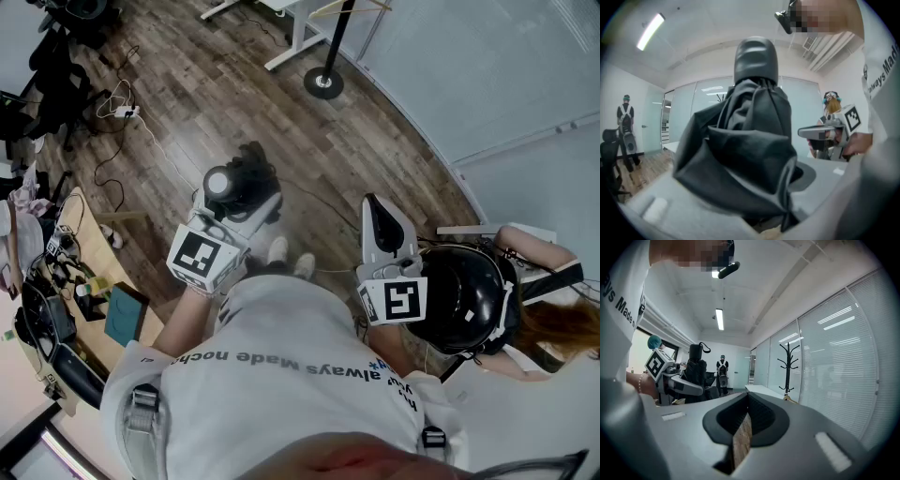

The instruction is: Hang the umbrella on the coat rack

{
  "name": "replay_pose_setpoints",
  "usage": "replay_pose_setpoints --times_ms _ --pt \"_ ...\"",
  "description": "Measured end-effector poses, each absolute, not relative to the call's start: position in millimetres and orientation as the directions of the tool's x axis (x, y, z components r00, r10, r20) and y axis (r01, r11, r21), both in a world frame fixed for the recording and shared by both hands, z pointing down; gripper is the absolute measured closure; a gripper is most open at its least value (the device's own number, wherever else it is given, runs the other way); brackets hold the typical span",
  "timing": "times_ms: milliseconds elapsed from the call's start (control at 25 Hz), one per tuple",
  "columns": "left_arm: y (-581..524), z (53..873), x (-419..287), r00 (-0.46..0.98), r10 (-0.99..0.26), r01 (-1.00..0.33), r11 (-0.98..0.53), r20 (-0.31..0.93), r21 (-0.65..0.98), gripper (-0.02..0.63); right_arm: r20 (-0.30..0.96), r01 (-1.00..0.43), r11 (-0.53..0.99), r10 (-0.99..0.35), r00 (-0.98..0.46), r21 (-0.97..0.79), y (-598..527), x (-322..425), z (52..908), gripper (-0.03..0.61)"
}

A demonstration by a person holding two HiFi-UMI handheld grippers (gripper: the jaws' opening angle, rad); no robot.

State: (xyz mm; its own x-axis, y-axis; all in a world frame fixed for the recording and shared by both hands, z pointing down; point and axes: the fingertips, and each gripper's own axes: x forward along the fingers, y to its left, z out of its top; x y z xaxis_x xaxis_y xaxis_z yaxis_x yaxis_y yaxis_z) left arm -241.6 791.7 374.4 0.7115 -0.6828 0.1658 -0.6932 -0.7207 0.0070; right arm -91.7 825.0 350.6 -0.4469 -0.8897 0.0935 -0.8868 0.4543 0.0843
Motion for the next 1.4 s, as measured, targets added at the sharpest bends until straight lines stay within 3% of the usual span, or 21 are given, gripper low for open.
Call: replay_pose_setpoints --times_ms 840,1400 --pt "650.7 386.6 -253.8 0.739 -0.649 -0.665 -0.745 0.183 0.044 0.336 0.084 -0.914 0.404 -0.913 -0.4 0.034 679.6 -107.6 361.4 0.577" --pt "463.9 377.7 -151.5 0.728 -0.657 -0.672 -0.741 0.197 0.014 0.336 0.058 -0.915 0.403 -0.914 -0.401 0.012 496.5 8.3 356.1 0.577"
